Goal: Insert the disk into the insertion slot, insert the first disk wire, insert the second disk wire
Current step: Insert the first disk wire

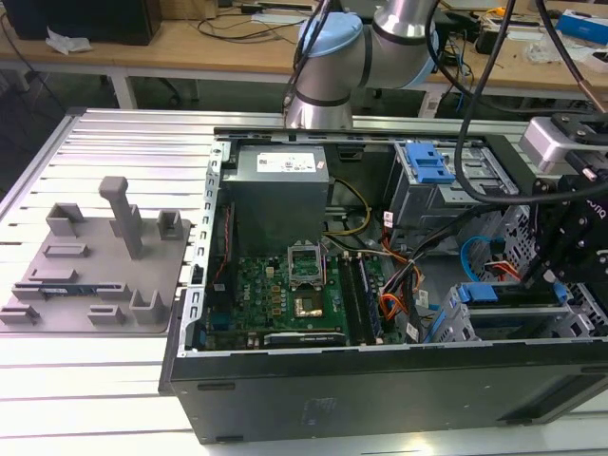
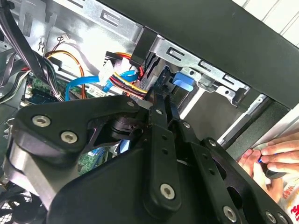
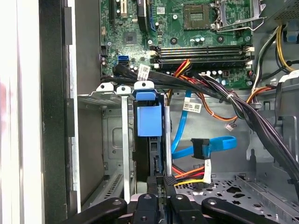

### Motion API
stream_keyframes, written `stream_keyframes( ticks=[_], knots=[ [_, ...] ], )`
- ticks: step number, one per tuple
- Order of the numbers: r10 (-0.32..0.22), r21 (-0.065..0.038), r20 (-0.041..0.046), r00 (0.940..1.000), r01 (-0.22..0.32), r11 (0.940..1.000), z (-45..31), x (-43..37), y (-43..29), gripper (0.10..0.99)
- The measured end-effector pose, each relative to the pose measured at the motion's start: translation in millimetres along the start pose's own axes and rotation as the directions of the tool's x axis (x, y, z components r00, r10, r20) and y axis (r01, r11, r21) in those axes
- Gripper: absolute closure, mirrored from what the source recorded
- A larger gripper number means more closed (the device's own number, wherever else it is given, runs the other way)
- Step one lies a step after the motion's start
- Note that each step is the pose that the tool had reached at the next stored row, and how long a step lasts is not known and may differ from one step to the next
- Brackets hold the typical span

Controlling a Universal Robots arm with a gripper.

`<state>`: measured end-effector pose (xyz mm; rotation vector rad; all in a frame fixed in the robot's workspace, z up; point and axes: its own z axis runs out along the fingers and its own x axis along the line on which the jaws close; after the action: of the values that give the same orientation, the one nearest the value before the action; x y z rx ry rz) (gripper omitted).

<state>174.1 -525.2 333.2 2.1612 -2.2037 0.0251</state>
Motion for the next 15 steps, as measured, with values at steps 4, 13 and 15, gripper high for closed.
stream_keyframes(
  ticks=[4, 13, 15],
  knots=[
    [0.000, 0.000, 0.0006, 1.0000, 0.000, 1.0000, -0.3, 0.0, 0.1, 0.788],
    [0.001, 0.000, -0.0306, 0.9995, -0.001, 1.0000, -41.3, -7.0, 1.3, 0.722],
    [0.001, 0.000, -0.0331, 0.9994, -0.001, 1.0000, -41.5, -7.2, 1.3, 0.722]
  ],
)
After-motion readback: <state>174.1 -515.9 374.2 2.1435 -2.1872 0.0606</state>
